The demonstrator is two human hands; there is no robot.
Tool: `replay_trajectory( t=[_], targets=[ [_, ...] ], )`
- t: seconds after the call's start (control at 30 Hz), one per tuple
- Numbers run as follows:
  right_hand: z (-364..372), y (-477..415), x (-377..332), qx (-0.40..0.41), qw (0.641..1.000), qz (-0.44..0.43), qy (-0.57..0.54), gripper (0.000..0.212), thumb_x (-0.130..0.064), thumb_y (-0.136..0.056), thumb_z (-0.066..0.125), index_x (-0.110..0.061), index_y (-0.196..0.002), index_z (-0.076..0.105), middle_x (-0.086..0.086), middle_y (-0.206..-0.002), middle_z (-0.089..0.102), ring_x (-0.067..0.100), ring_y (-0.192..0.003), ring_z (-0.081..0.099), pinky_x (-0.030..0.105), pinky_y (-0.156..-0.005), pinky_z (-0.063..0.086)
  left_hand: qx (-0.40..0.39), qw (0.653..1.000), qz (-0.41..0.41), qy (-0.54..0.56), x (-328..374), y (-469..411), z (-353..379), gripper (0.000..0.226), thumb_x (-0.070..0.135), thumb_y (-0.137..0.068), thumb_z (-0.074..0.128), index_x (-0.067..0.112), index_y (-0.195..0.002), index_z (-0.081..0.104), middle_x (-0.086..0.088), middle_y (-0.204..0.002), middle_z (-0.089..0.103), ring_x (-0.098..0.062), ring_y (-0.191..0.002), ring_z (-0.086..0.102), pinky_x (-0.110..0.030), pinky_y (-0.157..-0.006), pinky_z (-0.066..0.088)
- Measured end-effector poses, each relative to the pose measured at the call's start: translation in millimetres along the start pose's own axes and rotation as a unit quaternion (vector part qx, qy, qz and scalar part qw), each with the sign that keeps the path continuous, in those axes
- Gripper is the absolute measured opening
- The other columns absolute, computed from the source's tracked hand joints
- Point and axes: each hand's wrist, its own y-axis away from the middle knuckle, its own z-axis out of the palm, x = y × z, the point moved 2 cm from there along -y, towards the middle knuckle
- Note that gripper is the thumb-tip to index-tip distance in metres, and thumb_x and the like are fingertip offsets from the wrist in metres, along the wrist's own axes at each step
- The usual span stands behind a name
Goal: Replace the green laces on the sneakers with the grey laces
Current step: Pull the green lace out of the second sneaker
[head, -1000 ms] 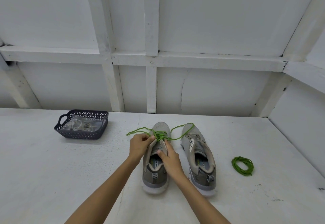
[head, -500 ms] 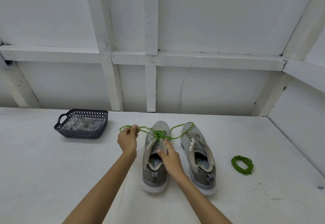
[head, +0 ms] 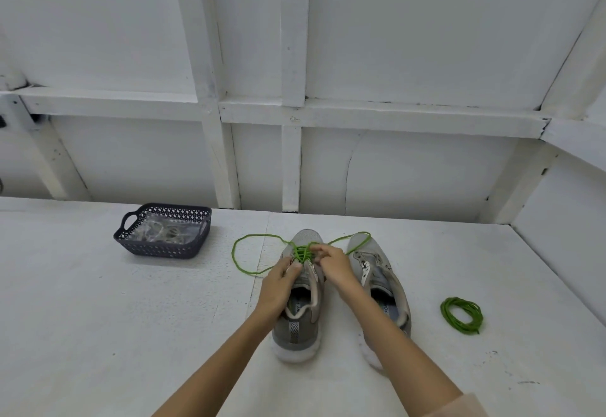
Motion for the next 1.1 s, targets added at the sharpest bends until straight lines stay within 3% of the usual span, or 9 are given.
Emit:
replay_trajectory(
  t=[0.1,0.23,0.3,0.5,0.67,0.83,0.93,1.0,1.1],
  targets=[
    [-4,-11,2,-0.02,0.999,-0.013,0.022,0.038,0.009,-0.09,0.042,-0.006,-0.112,0.07,0.007,-0.106,0.065,0.02,-0.104,0.058,0.033,-0.099,0.047,0.002,0.999,0.017,-0.043,-2,1,0,0.042,0.02,-0.098,0.053,0.012,-0.14,0.048,-0.004,-0.142,0.049,-0.019,-0.132,0.044,-0.021,-0.104,0.031],
    [-9,-16,3,-0.002,0.994,-0.023,0.103,0.012,-0.01,-0.088,0.063,-0.014,-0.085,0.074,0.003,-0.085,0.069,0.016,-0.083,0.062,0.029,-0.077,0.051,0.008,0.998,0.021,-0.063,-5,-1,1,0.043,0.021,-0.099,0.051,0.012,-0.141,0.045,-0.005,-0.146,0.046,-0.018,-0.135,0.041,-0.019,-0.102,0.028],
    [-10,-17,-3,0.002,0.99,-0.02,0.14,0.013,-0.017,-0.084,0.068,-0.014,-0.072,0.07,0.002,-0.074,0.067,0.015,-0.073,0.06,0.03,-0.07,0.049,0.01,0.998,0.022,-0.065,-5,-1,2,0.043,0.022,-0.1,0.05,0.012,-0.141,0.045,-0.005,-0.146,0.046,-0.018,-0.135,0.04,-0.019,-0.103,0.028],
    [-8,-23,-21,-0.021,0.976,0.009,0.216,0.017,-0.021,-0.075,0.072,-0.004,-0.073,0.071,0.01,-0.075,0.072,0.026,-0.076,0.068,0.036,-0.072,0.054,0.021,0.997,0.025,-0.076,-7,-2,3,0.042,0.025,-0.1,0.049,0.015,-0.141,0.047,-0.006,-0.145,0.047,-0.021,-0.134,0.043,-0.03,-0.11,0.031],
    [3,-24,-26,-0.031,0.942,-0.012,0.335,0.031,-0.017,-0.088,0.052,-0.019,-0.062,0.035,0.007,-0.084,0.052,0.025,-0.078,0.049,0.03,-0.069,0.037,0.029,0.997,0.024,-0.071,-7,-2,3,0.042,0.025,-0.101,0.047,0.014,-0.141,0.047,-0.006,-0.146,0.047,-0.02,-0.134,0.043,-0.025,-0.106,0.03],
    [-4,-28,-12,-0.043,0.97,-0.008,0.24,0.036,-0.015,-0.09,0.059,-0.017,-0.058,0.045,0.008,-0.075,0.059,0.023,-0.078,0.053,0.03,-0.07,0.039,0.034,0.996,0.028,-0.079,-9,-2,4,0.041,0.025,-0.101,0.047,0.014,-0.141,0.046,-0.007,-0.144,0.048,-0.021,-0.132,0.044,-0.021,-0.1,0.03],
    [-11,-30,-9,-0.066,0.976,-0.002,0.206,0.013,-0.01,-0.082,0.068,-0.008,-0.07,0.069,0.012,-0.081,0.068,0.018,-0.077,0.057,0.029,-0.071,0.045,0.036,0.996,0.028,-0.082,-9,-3,3,0.041,0.026,-0.101,0.047,0.014,-0.14,0.047,-0.008,-0.144,0.049,-0.022,-0.131,0.045,-0.022,-0.1,0.031],
    [-12,-28,-13,-0.078,0.975,0.001,0.209,0.011,-0.007,-0.078,0.064,-0.009,-0.067,0.064,0.012,-0.068,0.057,0.02,-0.065,0.049,0.03,-0.061,0.04,0.037,0.995,0.028,-0.084,-9,-3,4,0.041,0.026,-0.101,0.047,0.015,-0.14,0.047,-0.008,-0.144,0.049,-0.022,-0.131,0.045,-0.023,-0.101,0.031],
    [-10,-27,-19,-0.083,0.962,-0.021,0.257,0.032,-0.011,-0.081,0.055,-0.015,-0.053,0.04,0.004,-0.054,0.04,0.018,-0.055,0.037,0.028,-0.054,0.03,0.036,0.996,0.028,-0.08,-9,-2,4,0.041,0.026,-0.101,0.047,0.015,-0.14,0.047,-0.007,-0.144,0.049,-0.022,-0.131,0.045,-0.022,-0.101,0.031]
  ],
)
